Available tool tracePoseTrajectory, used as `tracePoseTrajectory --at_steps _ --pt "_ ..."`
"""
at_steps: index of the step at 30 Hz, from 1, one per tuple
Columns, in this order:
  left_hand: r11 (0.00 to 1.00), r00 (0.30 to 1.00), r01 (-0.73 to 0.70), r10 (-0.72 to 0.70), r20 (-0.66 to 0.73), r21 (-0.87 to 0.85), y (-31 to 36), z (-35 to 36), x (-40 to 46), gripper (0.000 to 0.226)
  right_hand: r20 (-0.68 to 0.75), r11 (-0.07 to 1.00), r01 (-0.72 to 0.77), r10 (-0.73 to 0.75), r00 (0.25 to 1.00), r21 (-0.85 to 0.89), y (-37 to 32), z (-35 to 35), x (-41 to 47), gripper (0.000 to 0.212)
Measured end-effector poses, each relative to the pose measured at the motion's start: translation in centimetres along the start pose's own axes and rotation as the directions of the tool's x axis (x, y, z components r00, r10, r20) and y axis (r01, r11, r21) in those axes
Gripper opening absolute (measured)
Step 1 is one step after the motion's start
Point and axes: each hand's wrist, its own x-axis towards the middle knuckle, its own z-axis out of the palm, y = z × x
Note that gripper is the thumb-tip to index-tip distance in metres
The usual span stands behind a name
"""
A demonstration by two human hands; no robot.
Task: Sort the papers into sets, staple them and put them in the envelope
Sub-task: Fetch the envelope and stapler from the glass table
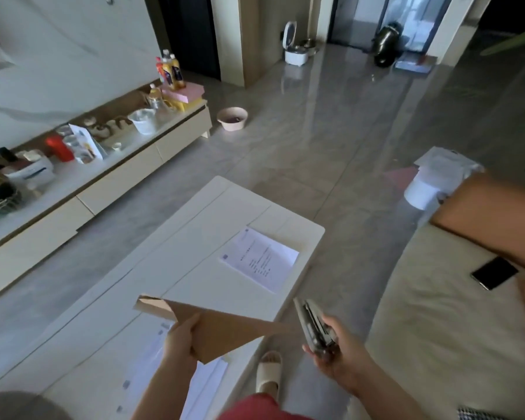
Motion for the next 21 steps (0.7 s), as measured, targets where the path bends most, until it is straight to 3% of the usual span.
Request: tracePoseTrajectory --at_steps 11,16,21 --pt "0.997 0.998 -0.046 0.049 0.047 -0.07 10.1 15.2 6.4 0.027 0.047 0.979 0.004 0.005 0.999 -0.204 -18.0 3.6 10.1 0.029" --pt "0.987 0.996 -0.068 0.059 -0.07 -0.143 10.6 21.9 9.4 0.029 0.133 0.906 0.006 0.055 0.99 -0.423 -26.2 4.2 17.4 0.041" --pt "0.948 0.972 -0.036 -0.039 -0.23 -0.316 9.9 29.0 8.6 0.025 0.198 0.731 0.006 0.176 0.964 -0.683 -35.2 6.2 22.2 0.031"
